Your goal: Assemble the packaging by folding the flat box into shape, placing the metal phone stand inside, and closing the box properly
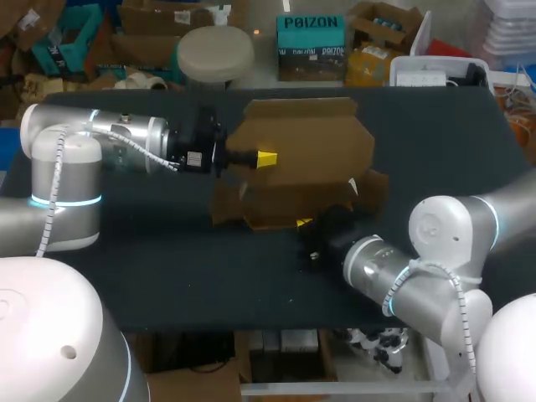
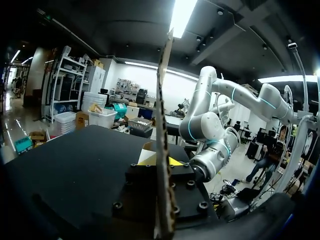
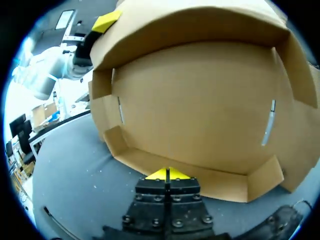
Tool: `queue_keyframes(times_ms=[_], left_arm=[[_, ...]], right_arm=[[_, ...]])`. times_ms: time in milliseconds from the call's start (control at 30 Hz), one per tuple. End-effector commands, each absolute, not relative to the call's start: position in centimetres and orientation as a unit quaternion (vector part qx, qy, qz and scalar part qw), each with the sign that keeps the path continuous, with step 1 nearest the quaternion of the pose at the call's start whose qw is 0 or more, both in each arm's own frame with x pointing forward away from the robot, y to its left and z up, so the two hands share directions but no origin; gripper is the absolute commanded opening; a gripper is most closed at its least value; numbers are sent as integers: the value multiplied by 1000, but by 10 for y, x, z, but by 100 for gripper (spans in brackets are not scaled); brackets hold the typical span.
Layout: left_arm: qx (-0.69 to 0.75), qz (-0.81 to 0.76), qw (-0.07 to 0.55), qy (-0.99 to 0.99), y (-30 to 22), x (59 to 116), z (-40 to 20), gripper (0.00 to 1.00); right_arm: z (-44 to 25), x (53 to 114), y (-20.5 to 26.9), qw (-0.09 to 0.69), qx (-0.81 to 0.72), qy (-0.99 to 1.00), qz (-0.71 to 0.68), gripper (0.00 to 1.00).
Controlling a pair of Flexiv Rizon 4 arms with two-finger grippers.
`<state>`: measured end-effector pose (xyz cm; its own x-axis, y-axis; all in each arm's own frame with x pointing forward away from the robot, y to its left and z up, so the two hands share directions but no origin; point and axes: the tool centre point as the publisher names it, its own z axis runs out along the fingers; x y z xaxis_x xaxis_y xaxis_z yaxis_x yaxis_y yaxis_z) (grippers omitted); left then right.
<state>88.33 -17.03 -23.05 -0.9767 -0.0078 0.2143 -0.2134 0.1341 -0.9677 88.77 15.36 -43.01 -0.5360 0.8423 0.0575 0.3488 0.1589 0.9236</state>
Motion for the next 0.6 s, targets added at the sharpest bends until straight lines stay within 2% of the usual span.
queue_keyframes(times_ms=[33, 600], left_arm=[[75, 653, 80, -749, -169, 884, -238, 0], [74, 647, 72, -755, -168, 883, -235, 0]], right_arm=[[-436, 890, 154, 248, 413, 719, 501, 0], [-436, 890, 154, 248, 413, 719, 501, 0]])
